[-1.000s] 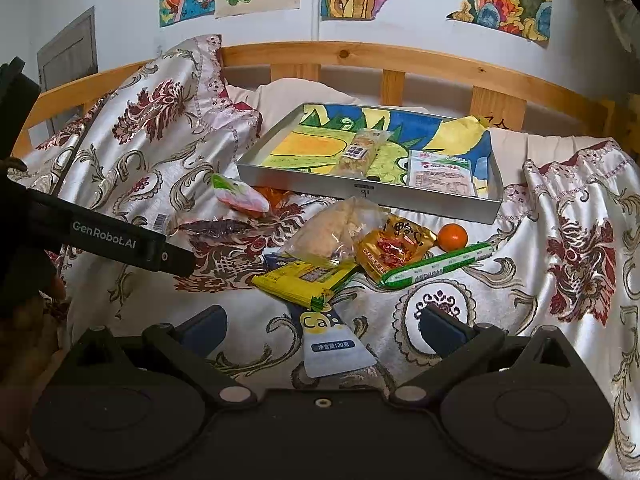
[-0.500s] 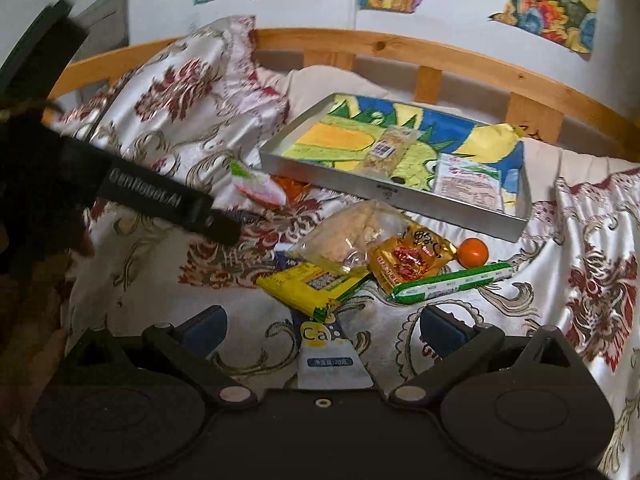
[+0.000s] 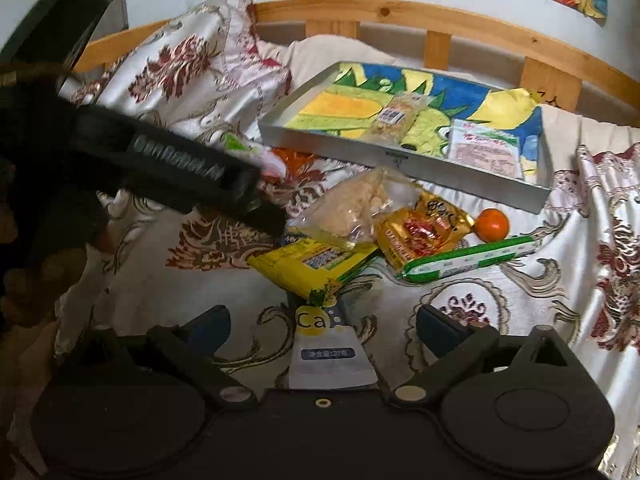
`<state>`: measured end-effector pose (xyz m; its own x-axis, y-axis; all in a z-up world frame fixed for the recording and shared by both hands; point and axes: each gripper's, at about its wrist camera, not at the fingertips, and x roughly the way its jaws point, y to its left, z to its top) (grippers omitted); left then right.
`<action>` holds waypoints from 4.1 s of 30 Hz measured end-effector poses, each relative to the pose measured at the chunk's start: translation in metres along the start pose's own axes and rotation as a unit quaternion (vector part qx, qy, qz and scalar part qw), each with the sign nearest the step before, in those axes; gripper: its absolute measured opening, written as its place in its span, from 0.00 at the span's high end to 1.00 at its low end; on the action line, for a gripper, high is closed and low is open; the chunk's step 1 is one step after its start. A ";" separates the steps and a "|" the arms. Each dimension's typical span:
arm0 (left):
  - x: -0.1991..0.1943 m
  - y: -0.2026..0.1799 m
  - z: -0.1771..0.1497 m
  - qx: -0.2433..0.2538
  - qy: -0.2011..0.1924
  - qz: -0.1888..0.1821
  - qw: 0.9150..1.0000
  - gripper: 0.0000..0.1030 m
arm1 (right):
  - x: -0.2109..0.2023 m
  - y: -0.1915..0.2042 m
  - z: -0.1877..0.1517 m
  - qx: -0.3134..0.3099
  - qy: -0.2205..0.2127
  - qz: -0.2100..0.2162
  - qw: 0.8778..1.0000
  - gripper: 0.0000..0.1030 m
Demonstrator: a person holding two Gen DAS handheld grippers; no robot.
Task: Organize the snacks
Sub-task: 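Grasp the yellow wafer packet with the left tool while the right tool grasps the blue Ca packet, then carry both packets onto the tray beside the others and open both tools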
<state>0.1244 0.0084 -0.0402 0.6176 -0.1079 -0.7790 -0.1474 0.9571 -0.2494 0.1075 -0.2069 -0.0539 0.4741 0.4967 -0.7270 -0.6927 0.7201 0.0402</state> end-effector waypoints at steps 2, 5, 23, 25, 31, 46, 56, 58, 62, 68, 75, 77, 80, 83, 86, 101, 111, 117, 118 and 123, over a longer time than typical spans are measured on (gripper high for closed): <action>0.004 -0.005 0.003 0.009 0.001 -0.014 1.000 0.01 | 0.005 0.000 0.000 -0.003 0.006 0.009 1.000 0.09; 0.013 -0.013 0.009 0.028 0.014 -0.034 0.999 0.01 | 0.009 0.000 -0.001 -0.005 0.012 0.020 1.000 0.13; 0.063 -0.041 0.016 0.092 0.092 -0.020 0.991 0.29 | 0.019 -0.002 -0.006 -0.020 0.010 0.006 1.000 0.33; 0.061 -0.037 0.017 0.088 0.092 -0.022 0.992 0.38 | 0.020 -0.002 -0.006 -0.025 0.009 0.006 1.000 0.36; 0.053 -0.017 0.019 0.060 0.096 -0.038 0.993 0.50 | 0.020 0.004 -0.008 -0.044 0.010 0.007 0.999 0.51; 0.027 0.023 0.002 0.036 0.076 -0.021 0.996 0.49 | 0.029 0.004 -0.004 -0.056 0.004 0.012 0.998 0.57; 0.034 0.017 0.003 0.050 0.069 -0.009 0.996 0.49 | 0.024 0.006 -0.006 -0.053 -0.002 0.009 0.999 0.65; 0.031 0.019 0.002 0.046 0.070 -0.010 0.996 0.49 | 0.022 0.012 -0.008 -0.072 -0.006 -0.002 0.997 0.66; 0.021 0.020 -0.003 0.038 0.070 -0.010 0.997 0.49 | 0.017 0.028 -0.014 -0.133 -0.016 -0.033 0.990 0.68; -0.002 0.020 -0.006 0.031 0.052 -0.014 0.998 0.50 | 0.010 0.046 -0.024 -0.198 -0.034 -0.066 0.977 0.69; -0.030 0.024 -0.002 0.022 0.010 -0.009 1.000 0.49 | 0.000 0.056 -0.029 -0.234 -0.061 -0.074 0.968 0.69; -0.035 0.026 0.002 0.016 0.000 -0.006 1.000 0.49 | -0.005 0.057 -0.029 -0.239 -0.074 -0.074 0.965 0.69; -0.041 0.030 0.010 0.008 -0.015 0.000 1.000 0.49 | -0.011 0.058 -0.028 -0.242 -0.092 -0.075 0.963 0.69; -0.043 0.031 0.018 -0.001 -0.029 0.005 1.000 0.49 | -0.016 0.059 -0.027 -0.245 -0.113 -0.076 0.960 0.69; -0.043 0.030 0.028 -0.009 -0.040 0.007 0.999 0.49 | -0.022 0.059 -0.025 -0.247 -0.131 -0.080 0.957 0.69; -0.012 -0.009 0.116 -0.013 -0.124 0.023 0.992 0.49 | 0.001 -0.033 0.056 -0.174 -0.225 -0.186 0.941 0.69; 0.050 -0.042 0.163 0.003 -0.134 0.037 0.990 0.49 | 0.048 -0.110 0.099 -0.069 -0.237 -0.213 0.945 0.69; 0.092 -0.056 0.170 0.014 -0.118 0.038 0.992 0.49 | 0.083 -0.139 0.106 -0.038 -0.222 -0.199 0.954 0.69; 0.099 -0.058 0.170 0.017 -0.115 0.037 0.992 0.49 | 0.089 -0.142 0.108 -0.033 -0.219 -0.195 0.955 0.69; 0.127 -0.069 0.170 0.029 -0.106 0.034 0.993 0.49 | 0.110 -0.149 0.110 -0.019 -0.198 -0.180 0.963 0.69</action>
<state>0.3443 -0.0257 -0.0241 0.7579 0.0108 -0.6522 -0.1535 0.9747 -0.1622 0.3226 -0.2063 -0.0650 0.8520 0.3698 -0.3707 -0.4609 0.8656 -0.1959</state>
